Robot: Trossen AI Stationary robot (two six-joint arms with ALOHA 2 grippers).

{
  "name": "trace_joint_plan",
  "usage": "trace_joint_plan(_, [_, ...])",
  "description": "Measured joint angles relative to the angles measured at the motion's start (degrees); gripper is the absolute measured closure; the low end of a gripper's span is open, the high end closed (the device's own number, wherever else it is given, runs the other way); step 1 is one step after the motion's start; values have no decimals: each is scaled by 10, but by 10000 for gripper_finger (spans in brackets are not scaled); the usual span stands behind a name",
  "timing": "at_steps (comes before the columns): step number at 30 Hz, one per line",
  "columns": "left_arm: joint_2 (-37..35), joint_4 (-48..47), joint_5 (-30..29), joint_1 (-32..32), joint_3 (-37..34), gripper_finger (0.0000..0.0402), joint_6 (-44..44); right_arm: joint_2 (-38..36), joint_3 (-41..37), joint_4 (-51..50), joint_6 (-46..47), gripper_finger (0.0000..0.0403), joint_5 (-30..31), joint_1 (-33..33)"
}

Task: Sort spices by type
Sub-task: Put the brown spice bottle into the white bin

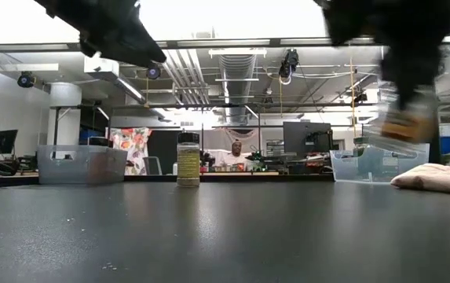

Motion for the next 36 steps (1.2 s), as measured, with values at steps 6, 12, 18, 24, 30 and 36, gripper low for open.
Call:
trace_joint_plan(6, [62,64,54,-9,0,154,86,6,19,75,-179,237,95,-67])
trace_joint_plan(12, [125,158,115,-20,0,154,173,7,12,207,-318,237,148,-103])
trace_joint_plan(18, [167,252,115,-20,0,154,242,16,13,292,-377,237,148,-120])
trace_joint_plan(24, [174,278,117,-16,0,154,259,22,13,308,-396,237,148,-133])
trace_joint_plan(30, [182,291,137,-9,0,154,263,22,13,335,-417,237,149,-139])
trace_joint_plan(36, [206,336,111,2,0,154,281,22,12,358,-421,237,115,-139])
